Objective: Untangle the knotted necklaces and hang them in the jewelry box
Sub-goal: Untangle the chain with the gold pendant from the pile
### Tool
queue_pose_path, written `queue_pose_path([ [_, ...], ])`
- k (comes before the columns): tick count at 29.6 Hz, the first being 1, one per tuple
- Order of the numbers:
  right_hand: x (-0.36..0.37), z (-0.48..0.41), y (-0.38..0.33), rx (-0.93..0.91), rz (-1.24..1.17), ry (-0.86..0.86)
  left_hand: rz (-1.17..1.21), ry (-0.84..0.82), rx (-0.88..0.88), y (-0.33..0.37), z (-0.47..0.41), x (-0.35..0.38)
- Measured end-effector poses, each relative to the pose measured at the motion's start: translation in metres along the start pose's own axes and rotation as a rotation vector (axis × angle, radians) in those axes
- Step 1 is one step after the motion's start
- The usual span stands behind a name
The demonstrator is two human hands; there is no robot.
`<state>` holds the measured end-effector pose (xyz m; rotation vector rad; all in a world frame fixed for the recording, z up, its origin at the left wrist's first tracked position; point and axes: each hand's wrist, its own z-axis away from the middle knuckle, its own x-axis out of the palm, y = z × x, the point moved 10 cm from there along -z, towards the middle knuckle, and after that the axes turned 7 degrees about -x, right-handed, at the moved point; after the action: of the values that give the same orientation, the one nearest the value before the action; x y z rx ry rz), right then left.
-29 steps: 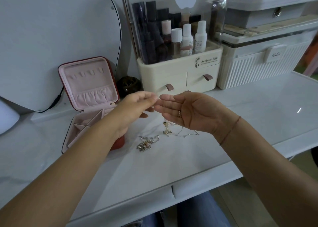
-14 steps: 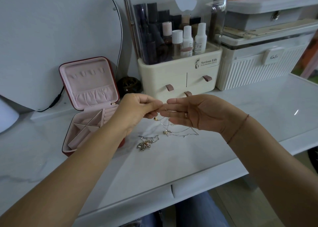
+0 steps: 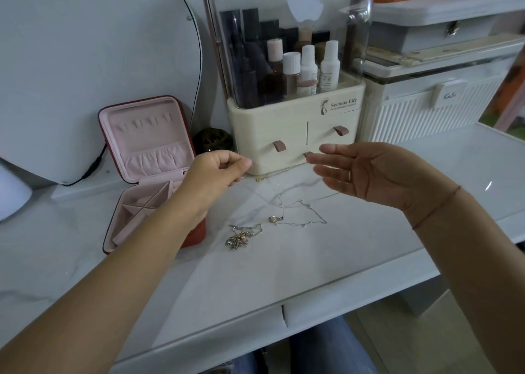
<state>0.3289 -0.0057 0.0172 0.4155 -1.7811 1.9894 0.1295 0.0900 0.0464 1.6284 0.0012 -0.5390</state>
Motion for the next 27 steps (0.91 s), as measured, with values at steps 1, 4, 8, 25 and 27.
queue_pose_path([
  [1,-0.006,0.001,-0.001,-0.004,0.003,0.019,0.0,0.005,0.013,0.003,0.0,-0.001],
  [4,-0.02,0.003,0.007,0.012,-0.025,0.064,0.005,-0.027,0.056,0.016,-0.001,-0.001],
  [8,-0.025,0.004,0.026,0.051,-0.083,0.107,-0.027,-0.061,0.128,0.041,-0.005,0.0],
  [25,0.063,-0.014,-0.033,-0.329,0.37,-0.103,0.215,-0.446,0.287,0.156,-0.014,0.028],
  [27,0.079,-0.013,-0.052,-0.399,0.305,-0.157,0.247,-0.46,0.273,0.159,-0.014,0.03],
])
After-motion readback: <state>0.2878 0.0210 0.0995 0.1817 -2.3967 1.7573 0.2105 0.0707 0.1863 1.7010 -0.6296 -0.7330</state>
